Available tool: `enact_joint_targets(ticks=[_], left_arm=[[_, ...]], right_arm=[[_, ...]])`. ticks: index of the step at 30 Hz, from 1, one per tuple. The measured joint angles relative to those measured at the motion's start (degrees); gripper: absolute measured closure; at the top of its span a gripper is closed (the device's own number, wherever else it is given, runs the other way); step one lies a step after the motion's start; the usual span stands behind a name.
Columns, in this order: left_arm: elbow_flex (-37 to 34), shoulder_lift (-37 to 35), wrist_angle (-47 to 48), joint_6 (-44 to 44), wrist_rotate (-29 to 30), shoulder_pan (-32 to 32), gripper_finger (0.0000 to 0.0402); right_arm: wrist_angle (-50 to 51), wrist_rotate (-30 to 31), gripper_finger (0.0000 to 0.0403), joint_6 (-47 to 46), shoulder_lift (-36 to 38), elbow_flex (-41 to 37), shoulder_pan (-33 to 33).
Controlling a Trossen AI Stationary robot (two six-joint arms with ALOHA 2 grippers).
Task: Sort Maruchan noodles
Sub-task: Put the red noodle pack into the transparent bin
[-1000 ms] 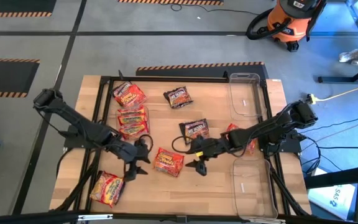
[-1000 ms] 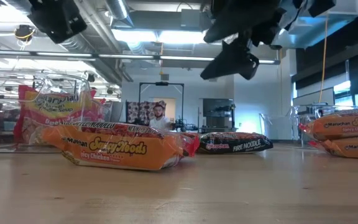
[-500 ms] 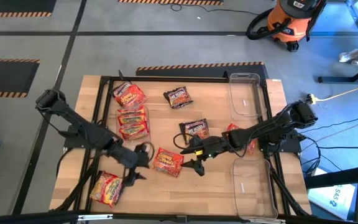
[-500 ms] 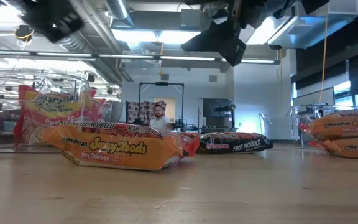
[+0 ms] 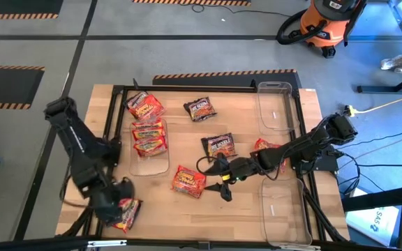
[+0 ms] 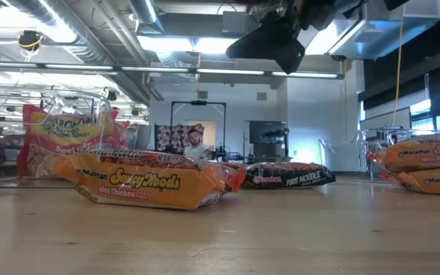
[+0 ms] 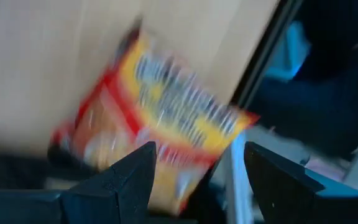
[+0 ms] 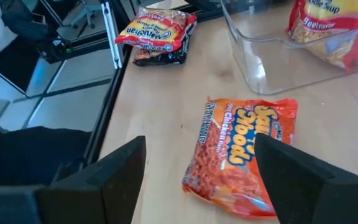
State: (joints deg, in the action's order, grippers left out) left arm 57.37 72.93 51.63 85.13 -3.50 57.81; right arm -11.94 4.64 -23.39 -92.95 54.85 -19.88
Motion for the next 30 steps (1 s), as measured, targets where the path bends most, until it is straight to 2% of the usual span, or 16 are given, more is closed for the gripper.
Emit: enact_joint_targets(ticks=[5, 10, 16, 22, 25, 30], left_arm=[[-3.89, 0.04, 0.23, 9.85, -6.65, 6.5, 0.0164], [-7.49, 0.04, -2.31, 11.38, -8.99, 8.57, 0.0164], [-9.49, 0.06, -9.64, 4.14, -0.8, 6.73, 0.0164], [-9.55, 0.06, -17.94, -9.61, 11.13, 0.97, 0.0164], [-9.55, 0.06, -18.83, -11.63, 7.01, -1.89, 0.0164], [-9.53, 0.06, -12.37, -5.4, -6.04, -0.56, 0.0164]], right_arm=[[0.04, 0.22, 0.0127, 2.41, 0.0, 0.0, 0.0], [0.1, -0.13, 0.0127, 2.75, 0.0, 0.0, 0.0], [0.39, -0.11, 0.0127, 2.72, 0.0, 0.0, 0.0], [-0.22, 0.83, 0.0127, 2.72, 0.0, 0.0, 0.0], [0.1, 0.85, 0.0127, 2.68, 0.0, 0.0, 0.0], [0.07, 0.87, 0.0127, 2.6, 0.01, 0.0, 0.0]])
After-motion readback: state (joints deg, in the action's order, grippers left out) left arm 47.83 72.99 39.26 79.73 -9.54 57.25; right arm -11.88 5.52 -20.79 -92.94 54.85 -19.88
